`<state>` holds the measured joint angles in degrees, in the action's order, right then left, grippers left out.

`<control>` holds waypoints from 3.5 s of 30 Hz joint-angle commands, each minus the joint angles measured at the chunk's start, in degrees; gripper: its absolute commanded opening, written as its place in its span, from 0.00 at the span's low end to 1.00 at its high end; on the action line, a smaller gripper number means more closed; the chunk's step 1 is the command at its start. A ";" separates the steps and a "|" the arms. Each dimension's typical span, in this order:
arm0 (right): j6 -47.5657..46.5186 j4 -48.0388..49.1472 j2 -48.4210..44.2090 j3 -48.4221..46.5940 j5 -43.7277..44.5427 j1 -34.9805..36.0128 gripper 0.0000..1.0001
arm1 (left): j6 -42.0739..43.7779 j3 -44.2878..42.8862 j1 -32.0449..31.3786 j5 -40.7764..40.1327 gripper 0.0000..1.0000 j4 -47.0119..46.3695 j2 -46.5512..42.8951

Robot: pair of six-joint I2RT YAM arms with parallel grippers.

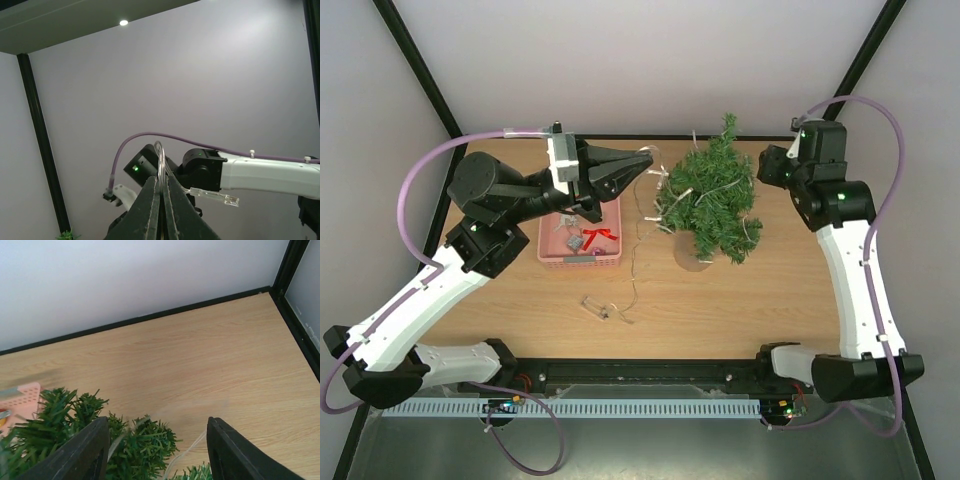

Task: Decorate the small christmas tree
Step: Wrap the decoration item around the Christmas tree.

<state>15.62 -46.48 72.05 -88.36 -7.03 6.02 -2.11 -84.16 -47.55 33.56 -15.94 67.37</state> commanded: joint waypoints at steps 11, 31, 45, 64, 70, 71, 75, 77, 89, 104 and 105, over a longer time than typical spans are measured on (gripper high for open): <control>-2.08 0.58 -10.90 3.86 -6.76 1.31 0.50 | -0.09 0.63 0.24 -0.32 0.02 -3.21 0.17; 1.52 38.91 -33.30 36.74 -49.01 11.39 0.47 | -1.66 1.94 0.20 -1.00 0.02 -6.19 1.44; -8.92 30.69 -28.57 40.06 -45.26 24.50 0.48 | -0.37 1.41 0.18 -1.66 0.02 -4.58 1.71; -12.05 7.82 -29.34 15.19 13.50 25.53 0.02 | -0.52 2.79 0.26 -4.16 0.02 -1.90 -0.28; -17.23 12.55 -28.53 8.95 24.71 25.53 0.02 | 0.20 2.98 0.18 -5.19 0.02 -0.36 -0.83; -18.46 14.70 -28.50 7.87 26.36 25.53 0.02 | 0.46 3.00 0.21 -5.52 0.03 -0.01 -0.84; -24.13 20.95 -27.13 4.43 31.55 25.53 0.02 | 0.73 3.11 0.18 -5.70 0.02 0.42 -0.91; -27.46 24.29 -26.17 3.95 31.91 25.53 0.02 | 0.93 3.21 0.20 -6.14 0.02 0.62 -0.94; -44.51 38.49 -20.52 1.97 38.36 25.53 0.02 | 2.70 2.89 0.17 -7.63 0.02 2.48 -0.50; -46.28 35.44 -28.50 3.20 21.97 25.53 0.02 | 2.73 2.73 0.21 -7.07 0.02 2.61 -0.45; -45.06 34.27 -30.20 4.26 18.73 25.53 0.02 | 2.77 2.77 0.23 -6.98 0.02 2.67 -0.42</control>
<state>-33.63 -7.77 47.83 -85.67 24.71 31.38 -0.12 -81.36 -47.55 26.50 -12.36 67.53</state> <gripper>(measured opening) 0.018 0.028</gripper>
